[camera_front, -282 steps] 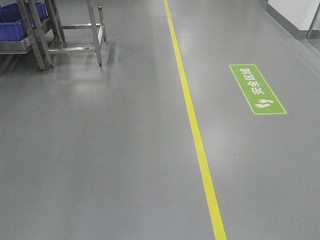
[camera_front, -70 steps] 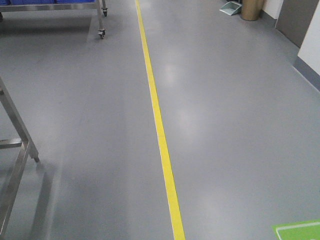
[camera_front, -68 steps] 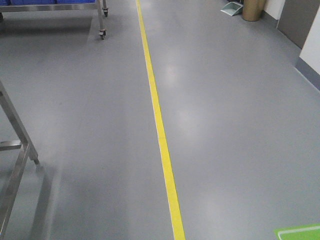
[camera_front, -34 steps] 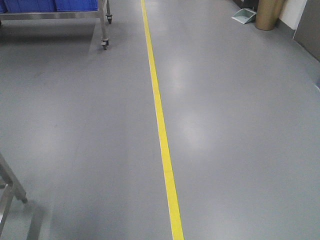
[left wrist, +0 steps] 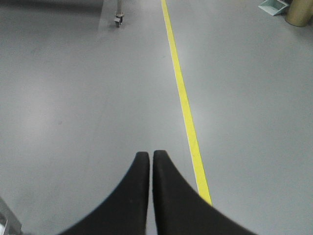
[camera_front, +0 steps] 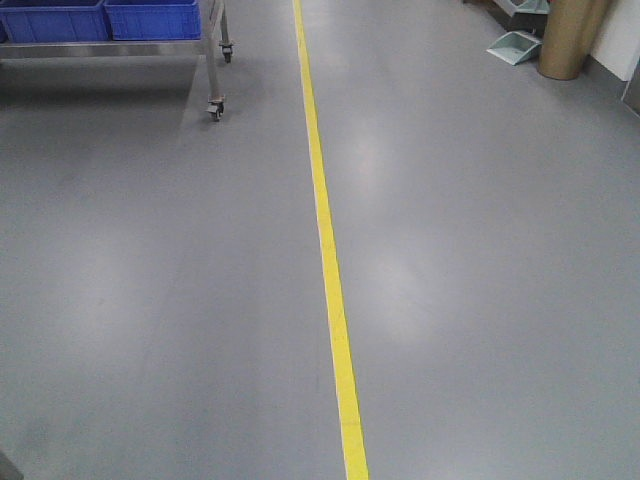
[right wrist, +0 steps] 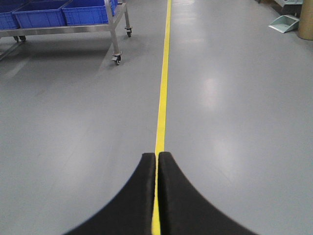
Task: Move and align brake pads A on conveyor
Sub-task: 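Drive the base along the yellow floor line toward the steel table, then turn the base to face the steel table with two brake pads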
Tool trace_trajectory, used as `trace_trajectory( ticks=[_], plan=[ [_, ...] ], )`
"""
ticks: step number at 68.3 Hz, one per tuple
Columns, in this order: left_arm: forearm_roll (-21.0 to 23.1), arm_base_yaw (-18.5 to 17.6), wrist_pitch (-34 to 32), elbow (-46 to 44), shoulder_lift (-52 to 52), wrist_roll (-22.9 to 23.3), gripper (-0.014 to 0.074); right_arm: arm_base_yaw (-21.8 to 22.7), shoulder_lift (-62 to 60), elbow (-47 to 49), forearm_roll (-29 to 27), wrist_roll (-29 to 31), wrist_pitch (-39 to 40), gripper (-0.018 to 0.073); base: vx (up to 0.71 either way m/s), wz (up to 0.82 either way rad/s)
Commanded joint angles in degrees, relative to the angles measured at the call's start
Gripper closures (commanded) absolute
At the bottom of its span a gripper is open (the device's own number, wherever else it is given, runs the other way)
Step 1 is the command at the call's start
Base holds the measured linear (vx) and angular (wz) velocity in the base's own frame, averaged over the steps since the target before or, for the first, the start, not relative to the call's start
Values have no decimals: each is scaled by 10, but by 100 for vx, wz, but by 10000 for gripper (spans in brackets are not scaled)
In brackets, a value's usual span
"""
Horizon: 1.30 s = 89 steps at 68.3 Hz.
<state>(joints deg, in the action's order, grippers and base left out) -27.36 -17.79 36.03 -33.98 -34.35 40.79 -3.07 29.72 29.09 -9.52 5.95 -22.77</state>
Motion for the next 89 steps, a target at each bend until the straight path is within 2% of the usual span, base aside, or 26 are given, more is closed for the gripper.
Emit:
trace_trajectory(
  ticks=[1,48,89],
  plan=[
    [-13,-2,-33,-15,-1,3,603,4,3,15,0,7,41,569,51,7],
    [-13,-2,-34,-15,-2,3,603,4,3,15,0,7,41,569,41,17],
    [-13,-2,-33,-15,-2,3,603,4,3,15,0,7,41,569,19,84]
  ],
)
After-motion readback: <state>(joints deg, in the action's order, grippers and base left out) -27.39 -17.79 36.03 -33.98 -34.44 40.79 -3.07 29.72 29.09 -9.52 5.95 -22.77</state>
